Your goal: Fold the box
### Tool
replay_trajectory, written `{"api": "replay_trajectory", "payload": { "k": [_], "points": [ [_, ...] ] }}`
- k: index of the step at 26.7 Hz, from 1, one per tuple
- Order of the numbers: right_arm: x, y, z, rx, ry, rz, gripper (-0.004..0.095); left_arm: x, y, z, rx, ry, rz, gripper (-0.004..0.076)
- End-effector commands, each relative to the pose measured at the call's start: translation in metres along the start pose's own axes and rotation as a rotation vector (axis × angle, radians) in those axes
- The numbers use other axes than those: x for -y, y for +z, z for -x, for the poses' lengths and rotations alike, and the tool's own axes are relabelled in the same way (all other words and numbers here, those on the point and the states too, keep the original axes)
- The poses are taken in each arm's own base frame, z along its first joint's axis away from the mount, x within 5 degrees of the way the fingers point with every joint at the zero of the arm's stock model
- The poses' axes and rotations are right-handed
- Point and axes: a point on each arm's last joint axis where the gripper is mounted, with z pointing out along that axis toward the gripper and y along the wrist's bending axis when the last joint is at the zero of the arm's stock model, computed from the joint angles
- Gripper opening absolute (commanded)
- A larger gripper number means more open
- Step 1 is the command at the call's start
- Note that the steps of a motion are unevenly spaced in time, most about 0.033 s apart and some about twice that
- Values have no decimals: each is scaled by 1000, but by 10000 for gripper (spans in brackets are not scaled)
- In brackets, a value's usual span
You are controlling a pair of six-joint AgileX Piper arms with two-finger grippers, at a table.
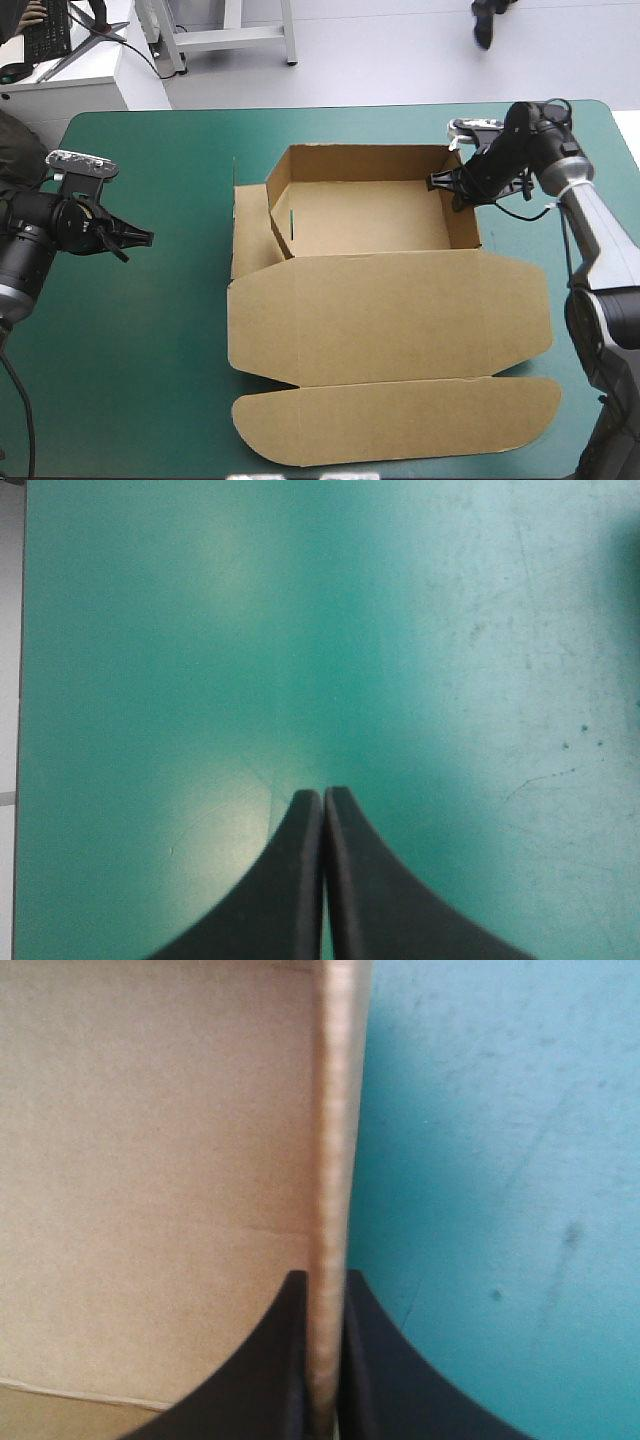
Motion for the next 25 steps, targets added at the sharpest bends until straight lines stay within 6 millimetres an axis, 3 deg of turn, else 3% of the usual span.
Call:
{"api": "replay_trajectory", "payload": {
  "k": [1,3,10,14,16,17,19,21,25],
  "points": [
    [0,-72,-6,163,-13,46,-20,-1,-4,10,71,-25,-1,-10],
    [6,-96,-13,220,-12,27,-20,0,4,11,48,-19,0,-10],
    [9,-140,-30,323,-21,0,-20,4,28,12,-21,-13,-10,41],
    [3,-152,-35,354,-18,22,-20,9,34,12,-43,-45,-57,163],
    [0,-156,-37,366,-19,34,-20,12,35,13,-38,-67,-86,264],
    [-1,-159,-38,372,-20,34,-20,13,37,14,-33,-80,-103,366],
    [-2,-162,-40,379,-22,31,-20,16,38,15,-36,-116,-134,448],
    [-2,-162,-42,377,-21,32,-20,20,39,16,-39,-167,-176,487],
    [-2,-148,-53,320,-11,57,-20,32,41,23,2,-289,-306,486]
  ]
}}
